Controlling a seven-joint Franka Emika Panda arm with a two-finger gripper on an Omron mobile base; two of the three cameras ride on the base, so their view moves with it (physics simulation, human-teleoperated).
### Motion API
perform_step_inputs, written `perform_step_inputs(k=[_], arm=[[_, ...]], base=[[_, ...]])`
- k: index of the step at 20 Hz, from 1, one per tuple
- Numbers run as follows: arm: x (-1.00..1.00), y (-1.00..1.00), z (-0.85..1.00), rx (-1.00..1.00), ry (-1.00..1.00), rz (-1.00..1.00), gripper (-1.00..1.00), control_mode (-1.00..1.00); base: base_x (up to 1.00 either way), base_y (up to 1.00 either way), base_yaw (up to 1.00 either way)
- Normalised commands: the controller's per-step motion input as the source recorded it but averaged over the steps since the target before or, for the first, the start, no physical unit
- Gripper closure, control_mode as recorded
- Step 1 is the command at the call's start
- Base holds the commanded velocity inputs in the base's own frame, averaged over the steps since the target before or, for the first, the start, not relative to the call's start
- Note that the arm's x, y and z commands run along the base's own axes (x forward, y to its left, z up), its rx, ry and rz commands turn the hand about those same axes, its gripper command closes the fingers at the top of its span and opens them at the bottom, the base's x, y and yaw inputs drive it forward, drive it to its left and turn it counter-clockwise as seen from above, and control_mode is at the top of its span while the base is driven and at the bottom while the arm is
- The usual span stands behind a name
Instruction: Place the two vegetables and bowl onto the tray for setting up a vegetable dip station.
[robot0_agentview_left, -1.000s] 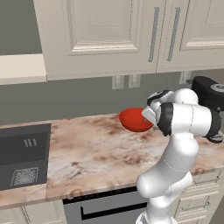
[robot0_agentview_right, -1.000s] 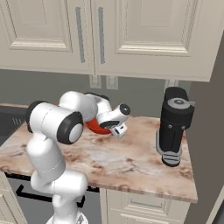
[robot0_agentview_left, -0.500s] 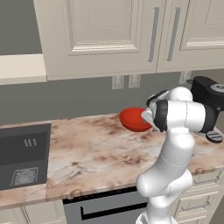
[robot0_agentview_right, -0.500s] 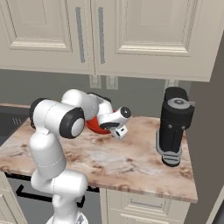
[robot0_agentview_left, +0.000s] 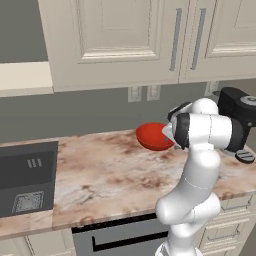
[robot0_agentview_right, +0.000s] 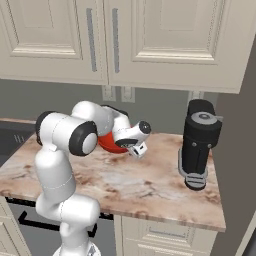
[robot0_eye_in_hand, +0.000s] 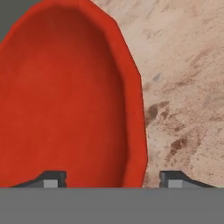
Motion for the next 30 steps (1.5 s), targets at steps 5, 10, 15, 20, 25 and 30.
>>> perform_step_inputs(k=[5,10,15,20,25,30], arm=[[0.00,0.00,0.00,0.00,0.01,0.00,1.00,-1.00],[0.00,0.00,0.00,0.00,0.00,0.01,1.00,-1.00],[-0.03,0.00,0.00,0.00,0.00,0.00,1.00,-1.00],[-0.15,0.00,0.06,0.00,-0.01,-0.01,1.00,-1.00],[-0.24,0.00,0.18,0.00,0.00,-0.04,1.00,-1.00],[-0.32,0.00,0.22,0.00,0.00,-0.07,1.00,-1.00]], base=[[0.00,0.00,0.00],[0.00,0.00,0.00],[0.00,0.00,0.00],[0.00,0.00,0.00],[0.00,0.00,0.00],[0.00,0.00,0.00]])
